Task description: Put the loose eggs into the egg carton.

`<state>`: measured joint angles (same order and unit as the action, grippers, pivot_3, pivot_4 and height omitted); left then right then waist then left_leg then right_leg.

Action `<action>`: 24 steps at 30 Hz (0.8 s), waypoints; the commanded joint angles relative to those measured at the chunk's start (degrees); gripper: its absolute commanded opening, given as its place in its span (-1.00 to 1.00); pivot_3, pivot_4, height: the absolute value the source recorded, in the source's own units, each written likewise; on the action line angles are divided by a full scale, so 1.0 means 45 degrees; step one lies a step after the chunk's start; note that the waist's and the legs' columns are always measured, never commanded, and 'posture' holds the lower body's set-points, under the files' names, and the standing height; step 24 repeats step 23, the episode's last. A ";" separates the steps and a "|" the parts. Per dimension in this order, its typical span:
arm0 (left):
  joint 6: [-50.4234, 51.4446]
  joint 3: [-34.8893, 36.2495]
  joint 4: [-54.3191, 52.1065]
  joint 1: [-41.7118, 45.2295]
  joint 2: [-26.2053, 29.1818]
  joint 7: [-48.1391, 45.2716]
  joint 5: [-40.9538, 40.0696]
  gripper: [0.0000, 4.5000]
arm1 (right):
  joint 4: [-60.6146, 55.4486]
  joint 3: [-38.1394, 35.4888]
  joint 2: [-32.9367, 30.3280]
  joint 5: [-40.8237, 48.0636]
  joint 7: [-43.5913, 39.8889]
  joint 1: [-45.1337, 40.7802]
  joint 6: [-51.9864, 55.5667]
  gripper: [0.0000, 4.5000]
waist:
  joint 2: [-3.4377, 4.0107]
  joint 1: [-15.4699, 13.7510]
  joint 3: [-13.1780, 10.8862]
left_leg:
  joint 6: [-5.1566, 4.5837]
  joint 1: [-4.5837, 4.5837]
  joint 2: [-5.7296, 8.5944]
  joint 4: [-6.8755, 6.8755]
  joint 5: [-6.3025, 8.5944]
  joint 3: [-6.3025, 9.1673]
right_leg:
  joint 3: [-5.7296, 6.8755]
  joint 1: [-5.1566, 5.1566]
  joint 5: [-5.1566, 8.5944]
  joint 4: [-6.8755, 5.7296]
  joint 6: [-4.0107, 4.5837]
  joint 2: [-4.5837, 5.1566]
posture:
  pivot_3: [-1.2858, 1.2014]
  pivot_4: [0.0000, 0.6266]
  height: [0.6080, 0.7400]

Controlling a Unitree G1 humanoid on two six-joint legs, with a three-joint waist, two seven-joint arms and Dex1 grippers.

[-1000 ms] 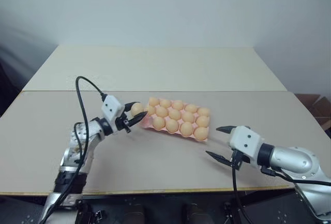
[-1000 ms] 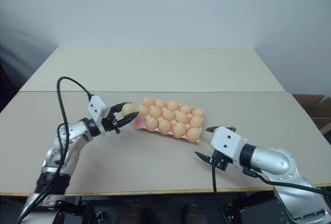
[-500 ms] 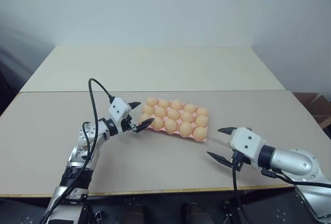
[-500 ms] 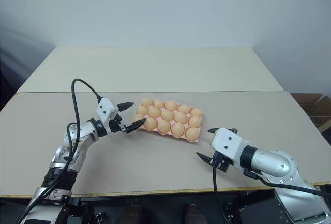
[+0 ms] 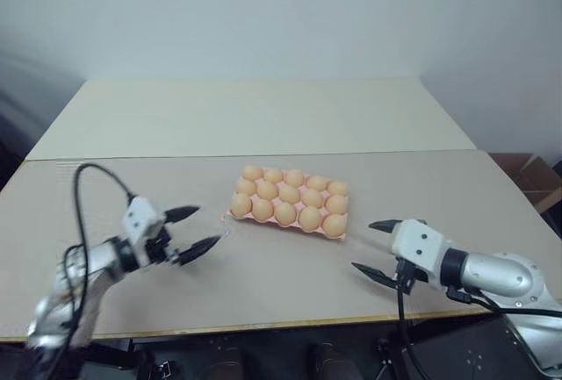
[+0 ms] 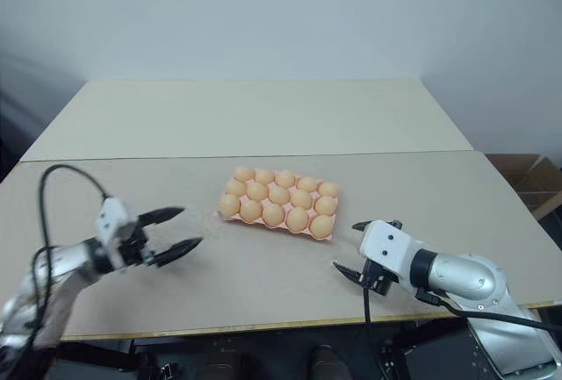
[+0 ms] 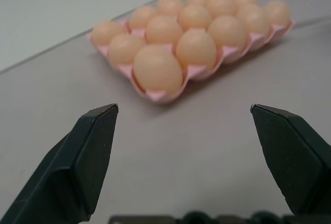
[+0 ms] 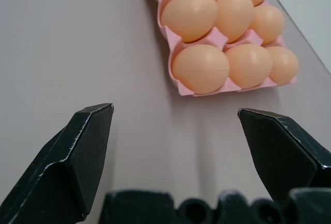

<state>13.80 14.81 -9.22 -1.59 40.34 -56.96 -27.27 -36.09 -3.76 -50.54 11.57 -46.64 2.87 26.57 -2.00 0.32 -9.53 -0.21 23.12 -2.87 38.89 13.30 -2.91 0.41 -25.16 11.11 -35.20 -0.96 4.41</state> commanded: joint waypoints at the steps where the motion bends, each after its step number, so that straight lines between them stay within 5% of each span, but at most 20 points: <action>1: -0.0027 0.1322 -0.0911 -0.1054 0.0450 -0.0302 -0.0560 0.99 | 0.0233 -0.1071 -0.0468 0.0381 -0.0758 -0.0059 -0.0776 1.00 | 0.0003 -0.0094 -0.0002 | 0.0001 0.0001 0.0003 0.0005 0.0000 -0.0001 | 0.0003 -0.0001 0.0000 -0.0001 0.0000 0.0005 | 0.03 -0.52 1.00; 10: 0.0424 0.3529 -0.2280 -0.3028 0.1131 -0.0235 -0.1155 0.99 | 0.1877 -0.2569 -0.1291 0.1179 -0.2921 0.0290 -0.2441 1.00 | 0.0004 -0.0217 -0.0002 | 0.0004 0.0006 -0.0009 -0.0011 0.0002 -0.0004 | 0.0016 -0.0011 0.0003 0.0015 0.0006 0.0002 | 0.03 -0.52 1.00; 24: 0.1282 0.3893 -0.3508 -0.3166 0.1063 0.0302 -0.2056 0.99 | 0.2743 -0.2206 -0.1328 0.0986 -0.3327 -0.0367 -0.2940 1.00 | 0.0004 -0.0219 -0.0003 | 0.0004 0.0002 -0.0006 -0.0009 0.0002 -0.0015 | 0.0010 -0.0012 0.0003 0.0010 0.0008 0.0001 | 0.03 -0.52 1.00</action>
